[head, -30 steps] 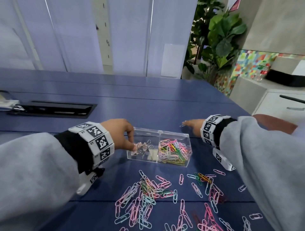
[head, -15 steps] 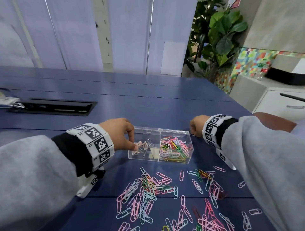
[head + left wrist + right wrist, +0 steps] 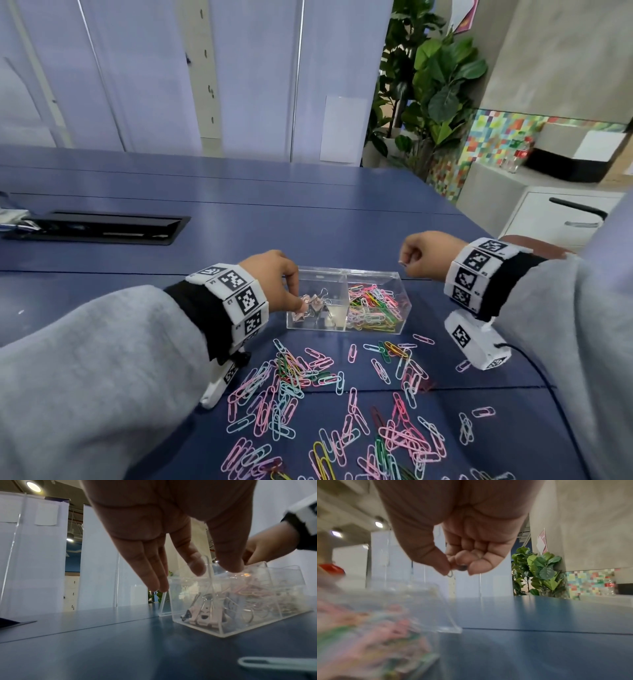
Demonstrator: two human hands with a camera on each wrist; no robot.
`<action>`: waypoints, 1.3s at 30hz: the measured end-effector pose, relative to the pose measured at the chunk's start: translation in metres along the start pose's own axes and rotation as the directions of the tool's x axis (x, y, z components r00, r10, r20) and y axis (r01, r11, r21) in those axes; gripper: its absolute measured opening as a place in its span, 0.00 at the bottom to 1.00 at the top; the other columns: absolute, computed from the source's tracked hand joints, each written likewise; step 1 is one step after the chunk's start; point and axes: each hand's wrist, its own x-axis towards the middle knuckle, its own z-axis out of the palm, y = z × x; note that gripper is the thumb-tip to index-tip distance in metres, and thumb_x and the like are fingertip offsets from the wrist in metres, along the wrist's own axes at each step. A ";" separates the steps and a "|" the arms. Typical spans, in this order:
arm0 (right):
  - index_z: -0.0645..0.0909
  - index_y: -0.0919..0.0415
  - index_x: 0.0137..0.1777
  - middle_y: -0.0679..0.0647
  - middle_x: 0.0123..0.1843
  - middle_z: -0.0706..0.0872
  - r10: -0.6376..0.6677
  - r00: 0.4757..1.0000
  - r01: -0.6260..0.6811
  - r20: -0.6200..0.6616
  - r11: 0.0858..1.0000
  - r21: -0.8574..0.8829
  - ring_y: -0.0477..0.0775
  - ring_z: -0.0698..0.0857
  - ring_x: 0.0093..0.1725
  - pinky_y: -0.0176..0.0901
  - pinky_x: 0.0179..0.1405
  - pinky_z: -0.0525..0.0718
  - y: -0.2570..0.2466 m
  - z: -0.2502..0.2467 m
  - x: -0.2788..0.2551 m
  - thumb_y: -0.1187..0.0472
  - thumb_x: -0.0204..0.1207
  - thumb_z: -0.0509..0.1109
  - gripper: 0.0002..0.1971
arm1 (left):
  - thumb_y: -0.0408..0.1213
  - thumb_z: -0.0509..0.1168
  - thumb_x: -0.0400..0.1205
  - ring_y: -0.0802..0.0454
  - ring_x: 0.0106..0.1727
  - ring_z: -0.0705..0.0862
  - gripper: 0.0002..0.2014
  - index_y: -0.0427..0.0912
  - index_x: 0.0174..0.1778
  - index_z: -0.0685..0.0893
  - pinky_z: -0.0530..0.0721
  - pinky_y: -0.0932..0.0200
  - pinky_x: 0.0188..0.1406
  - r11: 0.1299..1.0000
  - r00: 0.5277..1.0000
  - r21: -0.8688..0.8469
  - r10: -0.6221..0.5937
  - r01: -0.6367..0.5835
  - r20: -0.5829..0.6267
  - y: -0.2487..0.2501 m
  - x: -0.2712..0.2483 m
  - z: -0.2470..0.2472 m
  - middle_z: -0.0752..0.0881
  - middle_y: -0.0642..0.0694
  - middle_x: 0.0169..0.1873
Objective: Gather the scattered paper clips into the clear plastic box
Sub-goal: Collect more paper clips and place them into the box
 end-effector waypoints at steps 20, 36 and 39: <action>0.79 0.65 0.61 0.59 0.63 0.84 0.191 0.968 -0.159 0.164 0.969 -0.189 0.60 0.82 0.62 0.46 0.61 0.79 0.011 0.014 -0.098 0.57 0.79 0.62 0.16 | 0.48 0.73 0.73 0.59 0.32 0.78 0.21 0.50 0.62 0.80 0.76 0.66 0.37 0.981 0.974 0.192 -0.074 0.032 0.214 0.023 -0.064 -0.007 0.85 0.51 0.52; 0.69 0.54 0.75 0.54 0.73 0.73 -0.021 0.944 0.081 0.330 0.982 -0.168 0.57 0.76 0.70 0.55 0.70 0.76 -0.037 0.050 -0.136 0.34 0.73 0.60 0.35 | 0.40 0.74 0.73 0.46 0.57 0.80 0.28 0.46 0.69 0.73 0.74 0.59 0.48 0.934 0.913 0.356 -0.163 0.022 0.373 0.053 -0.077 0.029 0.81 0.44 0.63; 0.63 0.52 0.77 0.52 0.74 0.69 -0.078 0.918 0.151 0.390 0.975 -0.161 0.57 0.73 0.72 0.55 0.72 0.74 -0.046 0.049 -0.149 0.34 0.66 0.69 0.42 | 0.37 0.74 0.73 0.50 0.48 0.77 0.22 0.46 0.62 0.78 0.72 0.62 0.42 0.937 0.927 0.349 -0.109 -0.025 0.358 0.055 -0.077 0.030 0.78 0.48 0.48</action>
